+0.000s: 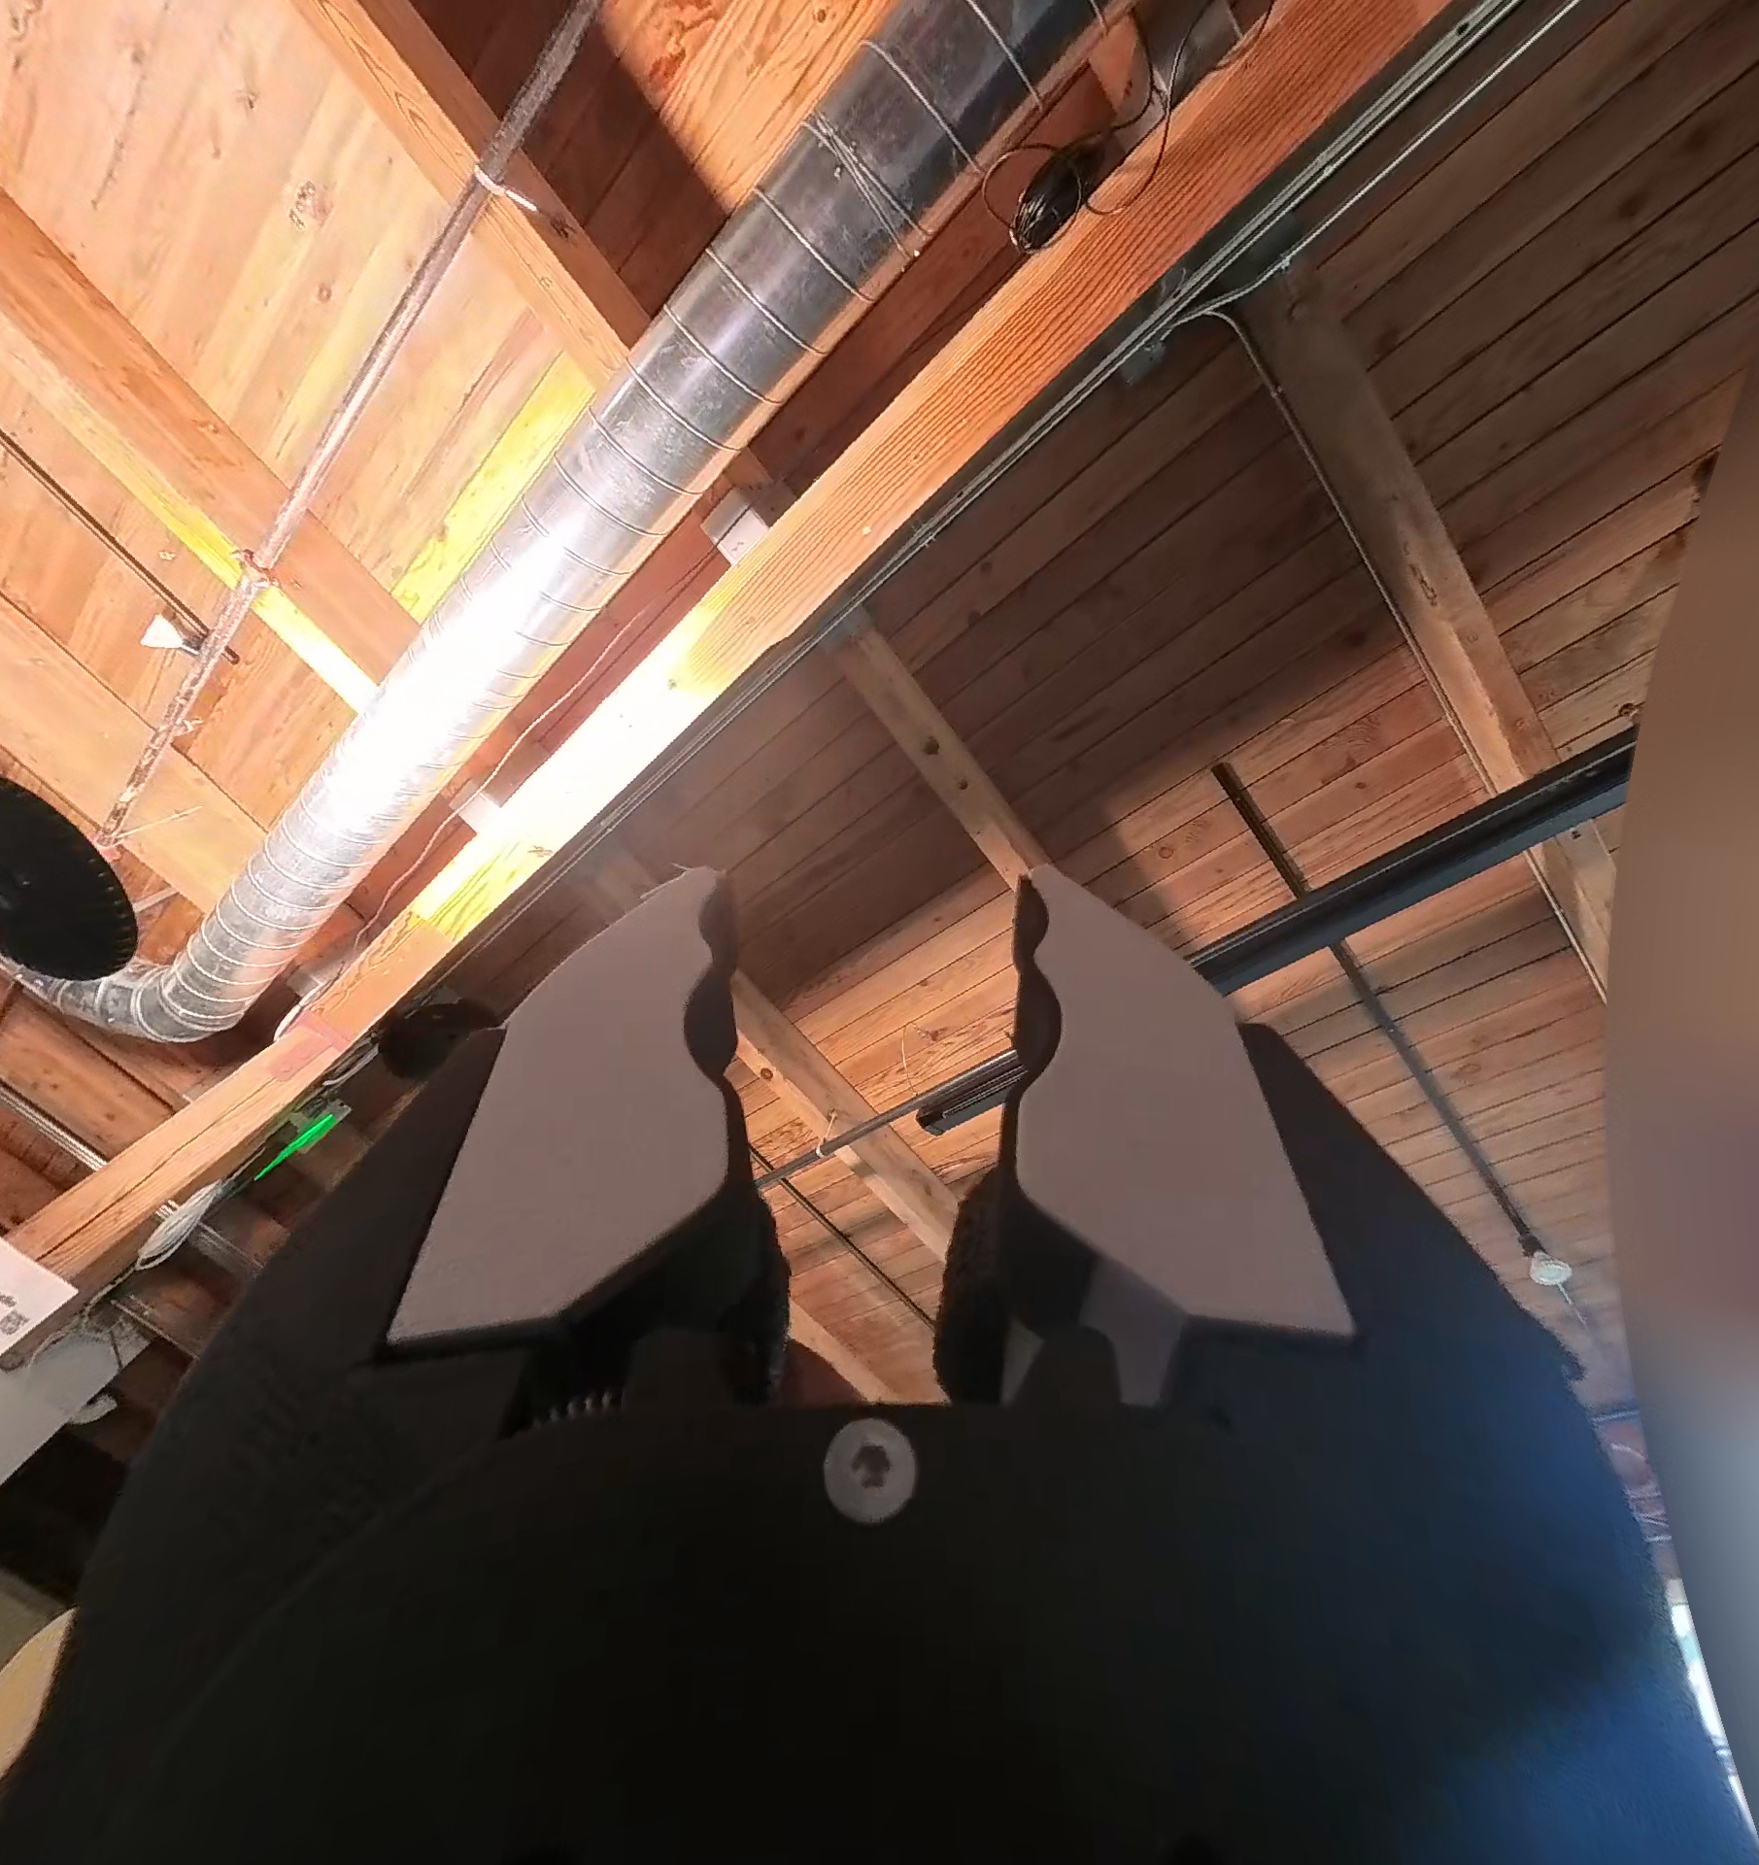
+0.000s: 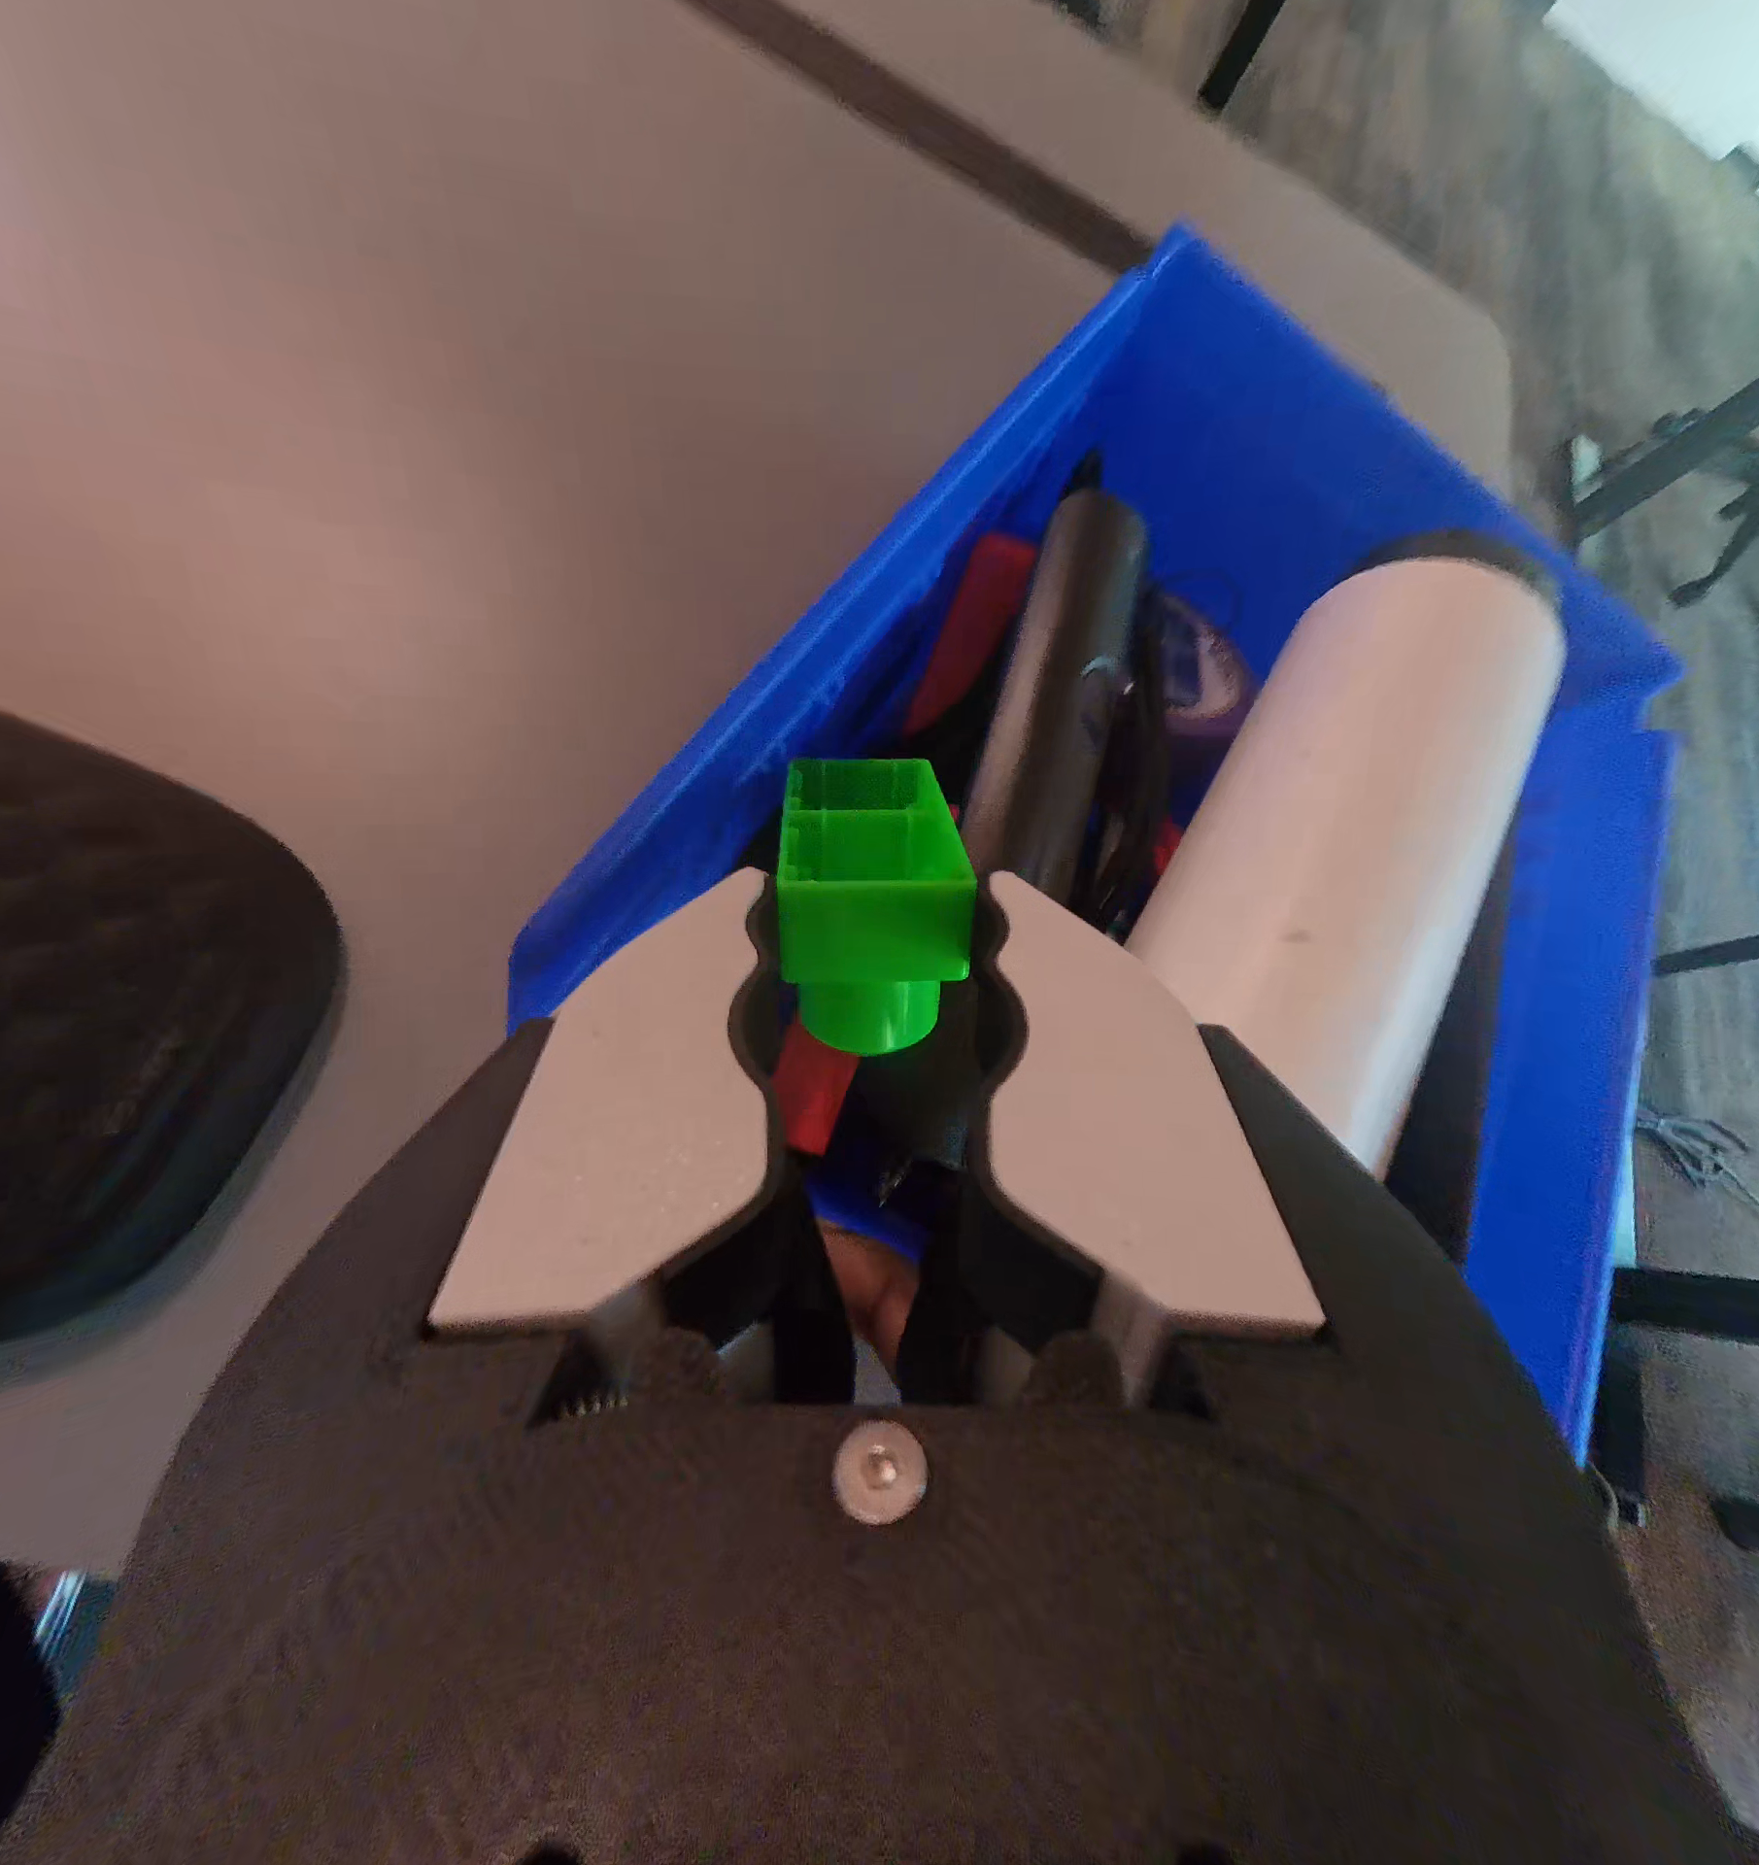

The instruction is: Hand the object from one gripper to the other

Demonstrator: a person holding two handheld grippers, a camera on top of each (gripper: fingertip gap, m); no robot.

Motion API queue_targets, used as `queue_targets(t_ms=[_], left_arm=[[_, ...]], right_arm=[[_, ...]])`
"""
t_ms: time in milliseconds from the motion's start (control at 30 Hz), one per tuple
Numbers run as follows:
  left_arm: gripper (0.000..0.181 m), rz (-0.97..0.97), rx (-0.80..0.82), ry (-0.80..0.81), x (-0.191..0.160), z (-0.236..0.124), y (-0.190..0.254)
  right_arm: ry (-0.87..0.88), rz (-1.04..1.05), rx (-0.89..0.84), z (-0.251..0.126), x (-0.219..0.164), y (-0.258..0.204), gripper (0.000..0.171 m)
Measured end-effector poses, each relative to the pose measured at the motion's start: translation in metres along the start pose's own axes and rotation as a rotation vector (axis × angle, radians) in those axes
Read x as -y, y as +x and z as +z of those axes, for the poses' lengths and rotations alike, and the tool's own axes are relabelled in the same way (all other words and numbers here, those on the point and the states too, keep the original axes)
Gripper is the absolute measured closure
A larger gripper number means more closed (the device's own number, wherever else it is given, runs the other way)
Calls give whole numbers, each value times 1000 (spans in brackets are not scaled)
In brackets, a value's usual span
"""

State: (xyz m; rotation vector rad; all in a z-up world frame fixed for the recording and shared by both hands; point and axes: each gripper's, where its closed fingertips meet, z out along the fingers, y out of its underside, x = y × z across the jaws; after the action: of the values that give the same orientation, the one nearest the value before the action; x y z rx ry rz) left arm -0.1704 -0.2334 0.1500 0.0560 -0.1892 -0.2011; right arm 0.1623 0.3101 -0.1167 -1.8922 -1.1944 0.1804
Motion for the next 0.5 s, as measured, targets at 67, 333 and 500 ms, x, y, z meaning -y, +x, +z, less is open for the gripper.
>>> queue_targets(t_ms=[67, 333, 500], left_arm=[[130, 10, -3, 0, 2, 0, 2], [131, 57, -10, -4, 6, -2, 12], [131, 126, -28, -35, 1, -2, 20]], right_arm=[[-69, -16, 16, 5, -10, -3, 134], [-208, -23, 99, 7, -33, -7, 134], [-291, -46, 174, 4, -47, -15, 135]])
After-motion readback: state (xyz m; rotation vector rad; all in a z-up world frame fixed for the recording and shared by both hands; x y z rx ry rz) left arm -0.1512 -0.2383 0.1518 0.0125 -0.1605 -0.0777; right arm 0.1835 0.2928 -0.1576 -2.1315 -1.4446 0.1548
